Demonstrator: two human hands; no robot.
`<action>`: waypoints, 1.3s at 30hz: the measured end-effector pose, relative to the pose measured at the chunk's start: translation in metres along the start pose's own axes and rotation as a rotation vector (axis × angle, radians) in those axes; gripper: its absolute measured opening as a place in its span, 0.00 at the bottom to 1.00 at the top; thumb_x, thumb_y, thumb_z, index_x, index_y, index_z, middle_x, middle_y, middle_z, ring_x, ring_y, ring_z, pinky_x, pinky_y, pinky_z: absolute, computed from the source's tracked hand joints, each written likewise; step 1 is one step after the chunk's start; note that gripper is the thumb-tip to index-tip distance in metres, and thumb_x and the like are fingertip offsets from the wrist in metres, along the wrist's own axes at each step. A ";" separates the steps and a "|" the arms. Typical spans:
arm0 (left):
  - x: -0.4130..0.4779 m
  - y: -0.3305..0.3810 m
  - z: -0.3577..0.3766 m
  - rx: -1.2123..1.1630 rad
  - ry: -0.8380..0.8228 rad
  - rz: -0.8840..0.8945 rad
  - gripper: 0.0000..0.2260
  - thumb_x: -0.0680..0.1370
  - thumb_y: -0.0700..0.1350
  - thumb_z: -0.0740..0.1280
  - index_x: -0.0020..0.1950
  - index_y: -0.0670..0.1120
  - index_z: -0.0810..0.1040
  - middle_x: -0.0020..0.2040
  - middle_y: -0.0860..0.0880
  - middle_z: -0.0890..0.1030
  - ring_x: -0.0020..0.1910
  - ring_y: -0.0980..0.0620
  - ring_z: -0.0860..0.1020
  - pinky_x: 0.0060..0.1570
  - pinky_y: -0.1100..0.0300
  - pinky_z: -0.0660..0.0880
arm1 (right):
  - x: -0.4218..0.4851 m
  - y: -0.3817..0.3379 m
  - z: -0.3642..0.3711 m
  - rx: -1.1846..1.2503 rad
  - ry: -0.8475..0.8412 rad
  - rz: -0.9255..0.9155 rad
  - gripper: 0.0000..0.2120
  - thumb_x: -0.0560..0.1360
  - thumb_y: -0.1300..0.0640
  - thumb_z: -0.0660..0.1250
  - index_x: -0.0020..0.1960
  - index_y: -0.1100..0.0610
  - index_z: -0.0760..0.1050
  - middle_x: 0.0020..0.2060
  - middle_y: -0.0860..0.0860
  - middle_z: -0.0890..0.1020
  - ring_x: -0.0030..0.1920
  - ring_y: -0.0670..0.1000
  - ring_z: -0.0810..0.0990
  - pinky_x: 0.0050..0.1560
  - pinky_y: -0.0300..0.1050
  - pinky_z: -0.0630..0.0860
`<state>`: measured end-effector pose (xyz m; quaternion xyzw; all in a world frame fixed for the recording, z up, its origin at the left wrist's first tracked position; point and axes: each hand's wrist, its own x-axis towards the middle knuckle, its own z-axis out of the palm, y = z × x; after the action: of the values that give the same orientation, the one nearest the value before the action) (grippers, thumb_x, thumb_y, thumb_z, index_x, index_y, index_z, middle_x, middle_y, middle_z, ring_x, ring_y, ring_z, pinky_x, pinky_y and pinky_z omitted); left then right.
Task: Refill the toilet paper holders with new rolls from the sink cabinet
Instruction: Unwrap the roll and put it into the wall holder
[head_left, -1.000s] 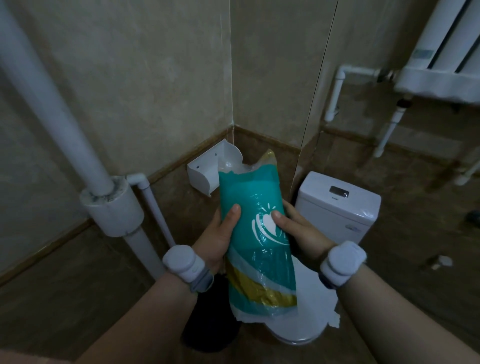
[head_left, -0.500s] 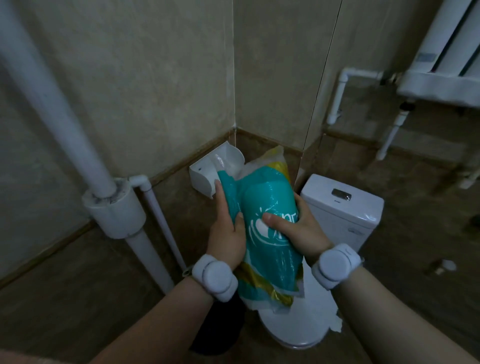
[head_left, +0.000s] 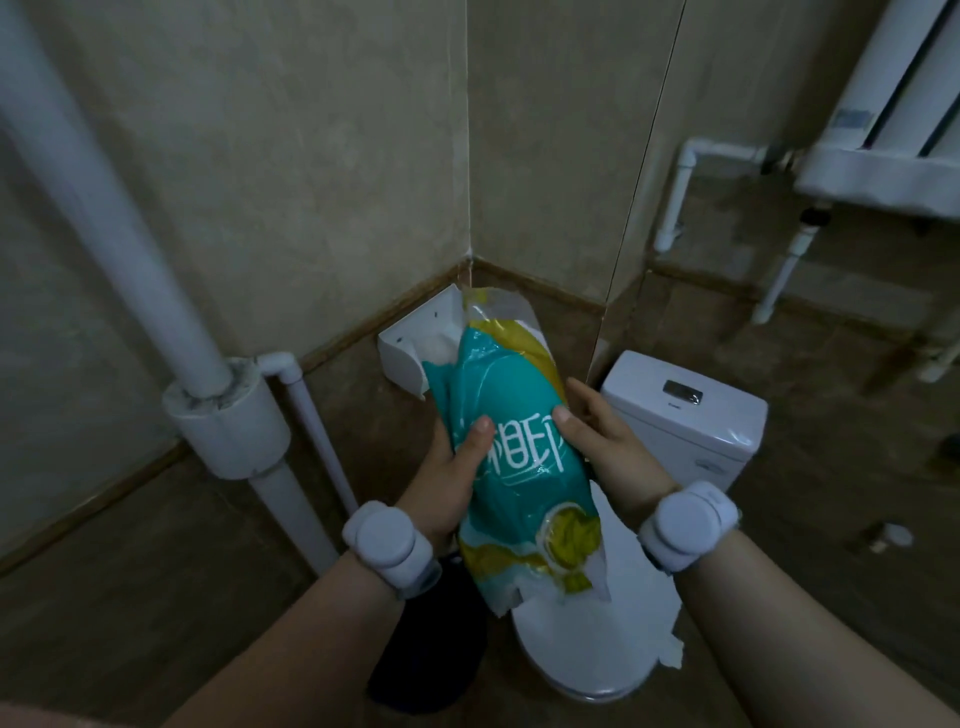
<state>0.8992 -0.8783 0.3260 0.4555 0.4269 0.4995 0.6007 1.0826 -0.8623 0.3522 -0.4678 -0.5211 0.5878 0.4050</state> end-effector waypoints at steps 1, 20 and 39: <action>-0.001 -0.001 0.000 0.006 0.001 0.000 0.30 0.71 0.60 0.65 0.72 0.62 0.59 0.66 0.55 0.74 0.60 0.55 0.78 0.54 0.58 0.78 | 0.001 0.000 0.000 0.059 -0.030 0.023 0.34 0.68 0.44 0.68 0.71 0.46 0.61 0.56 0.47 0.78 0.49 0.43 0.81 0.43 0.35 0.78; 0.000 0.019 0.018 0.201 -0.023 0.082 0.38 0.67 0.62 0.71 0.72 0.64 0.56 0.66 0.53 0.74 0.63 0.53 0.76 0.59 0.52 0.75 | -0.001 0.003 0.015 -0.166 0.062 -0.115 0.34 0.71 0.35 0.55 0.74 0.43 0.52 0.71 0.53 0.65 0.69 0.52 0.68 0.69 0.55 0.66; -0.005 0.014 0.007 0.328 0.047 0.218 0.31 0.79 0.29 0.56 0.68 0.63 0.56 0.69 0.62 0.64 0.68 0.64 0.64 0.65 0.74 0.62 | 0.003 -0.007 -0.023 0.349 -0.095 0.081 0.21 0.78 0.48 0.58 0.71 0.45 0.63 0.65 0.51 0.76 0.61 0.55 0.77 0.58 0.53 0.77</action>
<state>0.9025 -0.8825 0.3415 0.5790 0.4647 0.4957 0.4506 1.1040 -0.8530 0.3584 -0.3829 -0.4105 0.7066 0.4309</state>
